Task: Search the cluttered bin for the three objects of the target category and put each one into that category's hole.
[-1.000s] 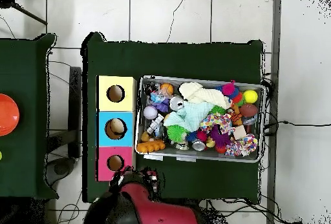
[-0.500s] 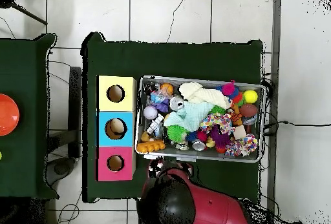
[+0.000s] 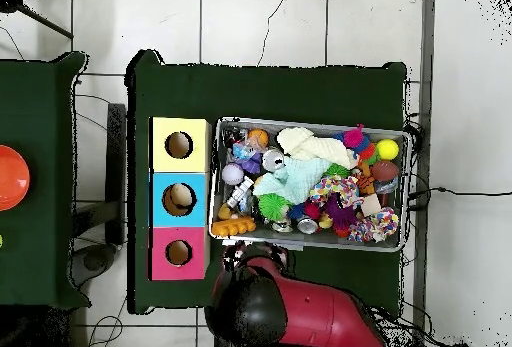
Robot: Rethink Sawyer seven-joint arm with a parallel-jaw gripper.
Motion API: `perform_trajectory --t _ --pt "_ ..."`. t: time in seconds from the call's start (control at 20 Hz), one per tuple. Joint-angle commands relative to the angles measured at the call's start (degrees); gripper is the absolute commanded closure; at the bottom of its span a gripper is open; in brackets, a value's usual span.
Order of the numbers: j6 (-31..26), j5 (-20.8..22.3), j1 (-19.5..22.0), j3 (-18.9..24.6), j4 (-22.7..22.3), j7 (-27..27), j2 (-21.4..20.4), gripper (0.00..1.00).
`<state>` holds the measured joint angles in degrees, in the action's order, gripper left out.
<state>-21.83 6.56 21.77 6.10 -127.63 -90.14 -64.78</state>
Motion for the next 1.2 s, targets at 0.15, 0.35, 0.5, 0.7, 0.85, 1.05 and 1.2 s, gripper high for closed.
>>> perform_trajectory --t 0.15,0.35,0.5,0.7,0.85,1.05,1.2 --pt "11.73 5.87 -2.30 3.80 -2.79 -5.62 12.40 0.00" --pt "14.57 6.14 -3.45 3.02 -1.76 -6.83 15.34 0.00" --pt "16.81 6.44 -3.94 2.55 -1.02 -7.28 17.50 0.00" --pt "19.14 6.95 -3.42 2.81 0.32 -7.19 21.17 0.00" --pt "20.31 7.02 -3.59 2.64 1.07 -7.27 22.84 0.00" --pt "22.62 6.90 -4.41 1.81 2.35 -7.72 25.75 0.00" --pt "23.94 6.98 -4.57 1.54 3.66 -7.60 28.03 0.00"
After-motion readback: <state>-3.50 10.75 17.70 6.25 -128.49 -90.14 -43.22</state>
